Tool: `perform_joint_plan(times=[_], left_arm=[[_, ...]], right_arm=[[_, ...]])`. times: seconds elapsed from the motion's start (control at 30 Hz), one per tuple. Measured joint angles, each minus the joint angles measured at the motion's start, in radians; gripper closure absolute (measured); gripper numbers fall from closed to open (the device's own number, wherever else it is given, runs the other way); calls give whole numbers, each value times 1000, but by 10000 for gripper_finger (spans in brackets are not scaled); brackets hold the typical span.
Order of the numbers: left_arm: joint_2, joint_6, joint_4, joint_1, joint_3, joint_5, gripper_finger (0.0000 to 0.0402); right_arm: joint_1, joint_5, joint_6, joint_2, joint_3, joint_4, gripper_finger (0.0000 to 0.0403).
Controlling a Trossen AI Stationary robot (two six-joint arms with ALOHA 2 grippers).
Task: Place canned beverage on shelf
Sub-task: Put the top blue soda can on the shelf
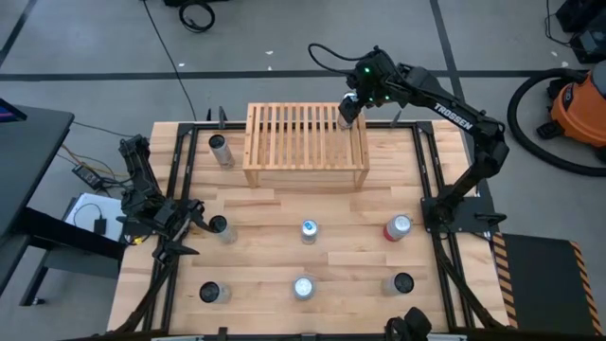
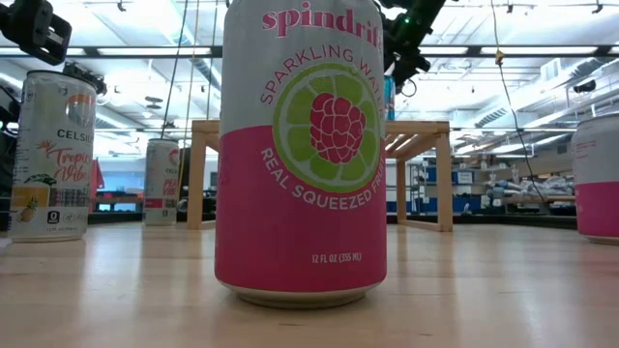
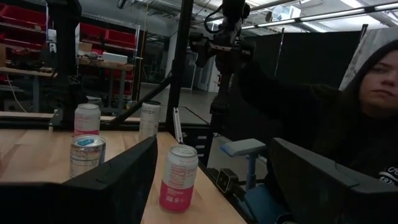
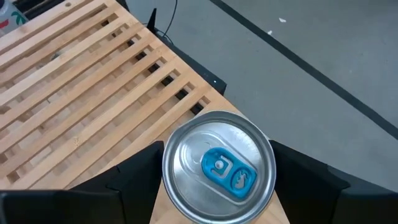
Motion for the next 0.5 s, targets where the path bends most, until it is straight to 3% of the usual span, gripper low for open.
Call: perform_joint_plan(times=[0.5], left_arm=[[0, 0, 0, 0, 0, 0, 88]], right_arm=[[0, -2, -35, 0, 0, 7, 97]])
